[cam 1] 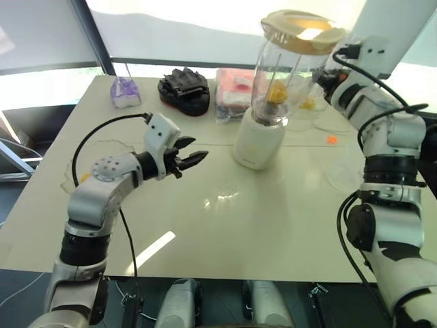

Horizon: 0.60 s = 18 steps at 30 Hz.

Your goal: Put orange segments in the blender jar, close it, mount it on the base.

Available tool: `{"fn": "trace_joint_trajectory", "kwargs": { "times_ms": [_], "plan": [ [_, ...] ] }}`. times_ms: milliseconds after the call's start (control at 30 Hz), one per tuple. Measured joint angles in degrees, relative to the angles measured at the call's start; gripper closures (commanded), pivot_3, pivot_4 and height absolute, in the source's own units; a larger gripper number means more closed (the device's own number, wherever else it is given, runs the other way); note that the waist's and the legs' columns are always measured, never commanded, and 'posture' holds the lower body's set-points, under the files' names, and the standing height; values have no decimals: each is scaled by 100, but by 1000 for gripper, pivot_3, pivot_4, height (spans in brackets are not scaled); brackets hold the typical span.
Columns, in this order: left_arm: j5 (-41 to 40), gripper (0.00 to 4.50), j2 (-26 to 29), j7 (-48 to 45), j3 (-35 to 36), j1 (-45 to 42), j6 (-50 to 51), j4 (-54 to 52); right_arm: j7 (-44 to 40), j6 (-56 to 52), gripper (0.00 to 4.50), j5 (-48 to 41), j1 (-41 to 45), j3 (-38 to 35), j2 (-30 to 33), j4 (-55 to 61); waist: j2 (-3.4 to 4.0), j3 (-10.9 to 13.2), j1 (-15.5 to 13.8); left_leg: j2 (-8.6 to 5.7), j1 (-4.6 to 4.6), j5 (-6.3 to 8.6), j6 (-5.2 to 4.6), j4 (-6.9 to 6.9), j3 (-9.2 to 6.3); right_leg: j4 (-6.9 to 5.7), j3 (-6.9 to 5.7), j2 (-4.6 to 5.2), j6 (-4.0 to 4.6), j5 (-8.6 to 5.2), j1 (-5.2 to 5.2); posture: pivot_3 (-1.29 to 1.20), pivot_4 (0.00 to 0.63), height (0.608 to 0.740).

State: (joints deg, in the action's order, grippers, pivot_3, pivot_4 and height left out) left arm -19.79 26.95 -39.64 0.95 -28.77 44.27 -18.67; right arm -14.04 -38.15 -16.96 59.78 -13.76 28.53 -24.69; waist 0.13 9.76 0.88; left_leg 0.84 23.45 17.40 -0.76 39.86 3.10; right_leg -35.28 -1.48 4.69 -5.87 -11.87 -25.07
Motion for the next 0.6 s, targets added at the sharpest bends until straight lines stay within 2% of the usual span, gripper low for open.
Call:
{"fn": "trace_joint_trajectory", "kwargs": {
  "times_ms": [200,433,600],
  "plan": [
    [-4,1893,9,79,-9,5,-104,3,-334,436,3456,192,179,216,8,-505,0,0,-2,0,-3,0,0,0,0,1,0,0,0,0,4,0,150,740],
    [1,1893,3,161,-34,121,-159,6,-152,1290,3456,629,466,409,14,-1689,1,1,-4,-1,-11,-1,2,2,0,1,0,0,1,0,14,0,150,740],
    [2,1893,3,254,-64,143,-205,11,-257,1500,3456,716,605,456,16,-1998,1,0,-21,-1,-10,-1,3,3,-1,8,-1,3,1,0,20,0,150,740]
  ]
}}
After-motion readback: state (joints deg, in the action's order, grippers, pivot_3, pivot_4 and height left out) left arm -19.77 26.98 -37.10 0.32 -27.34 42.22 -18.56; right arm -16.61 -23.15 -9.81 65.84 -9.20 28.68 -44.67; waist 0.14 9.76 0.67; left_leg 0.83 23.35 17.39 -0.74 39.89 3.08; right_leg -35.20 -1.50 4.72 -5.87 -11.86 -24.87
